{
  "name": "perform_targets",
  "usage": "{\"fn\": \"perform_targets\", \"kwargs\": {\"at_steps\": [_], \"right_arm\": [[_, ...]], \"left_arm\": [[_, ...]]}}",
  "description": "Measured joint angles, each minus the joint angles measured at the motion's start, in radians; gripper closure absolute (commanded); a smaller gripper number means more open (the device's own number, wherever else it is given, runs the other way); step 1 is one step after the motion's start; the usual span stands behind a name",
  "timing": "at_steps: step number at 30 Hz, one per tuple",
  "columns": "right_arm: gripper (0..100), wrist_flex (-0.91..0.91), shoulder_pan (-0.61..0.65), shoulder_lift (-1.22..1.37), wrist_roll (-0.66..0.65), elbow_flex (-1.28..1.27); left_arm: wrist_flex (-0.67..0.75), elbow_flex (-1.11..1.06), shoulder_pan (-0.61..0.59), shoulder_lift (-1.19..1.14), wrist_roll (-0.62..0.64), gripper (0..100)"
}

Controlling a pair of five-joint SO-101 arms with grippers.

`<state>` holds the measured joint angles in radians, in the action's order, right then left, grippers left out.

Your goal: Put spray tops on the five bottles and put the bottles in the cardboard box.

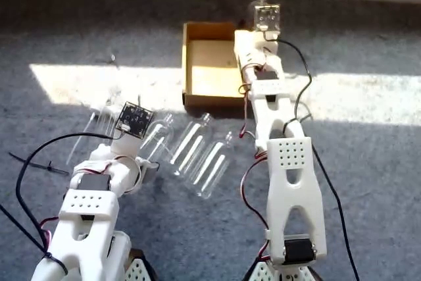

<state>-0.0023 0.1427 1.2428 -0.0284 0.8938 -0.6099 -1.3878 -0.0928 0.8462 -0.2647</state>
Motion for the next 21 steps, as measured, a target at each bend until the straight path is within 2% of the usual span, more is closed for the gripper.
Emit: {"fn": "perform_targets", "kwargs": {"at_steps": [8,13,21], "right_arm": [[73.8,0.015,0.0,-0.02,0.0,-0.002],[73.8,0.199,-0.005,-0.123,0.008,-0.002],[73.8,0.261,-0.008,-0.158,0.008,-0.002]], "left_arm": [[0.034,-0.014,0.002,0.0,0.0,72],[0.035,-0.014,0.002,0.0,0.0,72],[0.037,-0.014,0.002,0.0,0.0,72]]}}
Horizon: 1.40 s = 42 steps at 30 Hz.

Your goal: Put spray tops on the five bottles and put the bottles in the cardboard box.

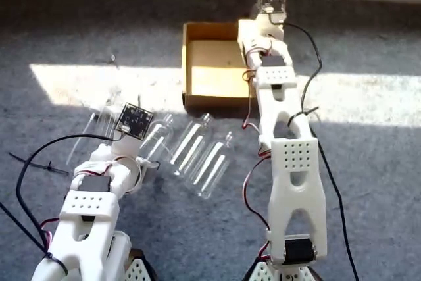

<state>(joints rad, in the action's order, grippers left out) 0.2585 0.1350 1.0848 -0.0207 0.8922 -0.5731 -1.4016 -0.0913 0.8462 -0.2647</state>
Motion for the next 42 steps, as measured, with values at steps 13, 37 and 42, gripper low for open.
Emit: {"fn": "perform_targets", "kwargs": {"at_steps": [13,37,42], "right_arm": [[98.0,0.304,0.0,-0.002,-0.16,0.103],[99.4,1.066,0.0,-0.064,-0.101,0.638],[99.4,1.447,0.0,-0.083,-0.107,0.747]], "left_arm": [[0.0,0.0,0.0,0.0,0.0,72],[0.0,0.0,0.0,0.0,0.0,72],[0.0,0.0,0.0,0.0,0.0,72]]}}
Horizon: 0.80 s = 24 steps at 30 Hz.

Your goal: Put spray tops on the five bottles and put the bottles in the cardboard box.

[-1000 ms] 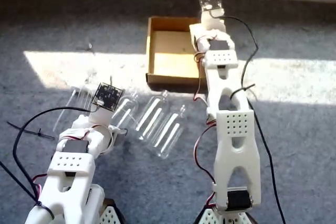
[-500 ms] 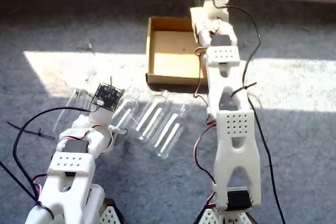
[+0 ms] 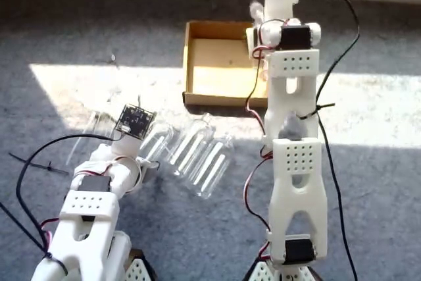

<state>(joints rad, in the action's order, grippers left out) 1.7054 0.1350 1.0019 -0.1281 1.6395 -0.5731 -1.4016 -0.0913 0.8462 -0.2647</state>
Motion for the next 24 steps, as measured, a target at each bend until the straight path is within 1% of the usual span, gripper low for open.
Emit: {"fn": "perform_targets", "kwargs": {"at_steps": [5,8,16,18,21,24], "right_arm": [[99.4,-0.006,-0.014,0.005,0.0,0.005],[99.4,0.035,-0.015,0.006,0.0,0.005],[99.4,0.041,-0.028,0.006,-0.002,0.005],[99.4,0.041,-0.026,0.006,-0.028,0.005],[99.4,0.037,-0.012,0.072,-0.098,0.015],[99.4,-0.077,0.0,0.215,-0.12,0.017]], "left_arm": [[0.0,0.0,0.0,0.0,0.0,72],[0.0,0.0,0.0,0.0,0.0,72],[0.0,0.0,0.0,0.0,0.0,72],[0.0,0.0,0.0,0.0,0.0,72],[0.0,-0.009,0.0,0.0,0.0,72],[0.0,-0.011,0.0,0.0,0.0,73]]}}
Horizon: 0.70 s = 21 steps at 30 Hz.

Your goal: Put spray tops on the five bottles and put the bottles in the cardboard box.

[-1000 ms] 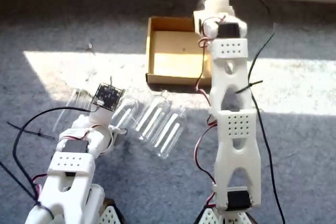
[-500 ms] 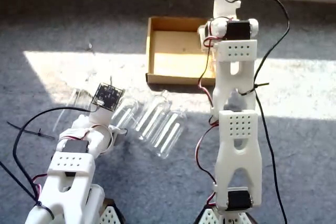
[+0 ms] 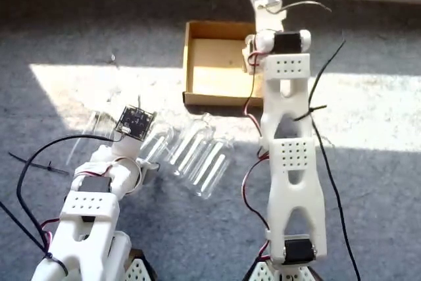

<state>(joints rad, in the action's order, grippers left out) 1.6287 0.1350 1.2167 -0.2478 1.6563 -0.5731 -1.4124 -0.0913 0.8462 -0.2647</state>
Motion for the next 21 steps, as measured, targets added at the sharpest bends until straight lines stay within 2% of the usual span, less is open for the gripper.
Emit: {"fn": "perform_targets", "kwargs": {"at_steps": [4,11,21], "right_arm": [[99.4,-0.155,0.018,0.101,-0.005,0.002],[99.4,-0.385,0.035,0.12,-0.009,-0.008],[99.4,-0.746,0.009,0.12,-0.002,-0.25]], "left_arm": [[0.0,-0.002,0.0,0.0,0.0,75],[0.0,-0.002,0.0,0.0,0.0,75],[0.0,-0.002,0.0,0.0,0.0,75]]}}
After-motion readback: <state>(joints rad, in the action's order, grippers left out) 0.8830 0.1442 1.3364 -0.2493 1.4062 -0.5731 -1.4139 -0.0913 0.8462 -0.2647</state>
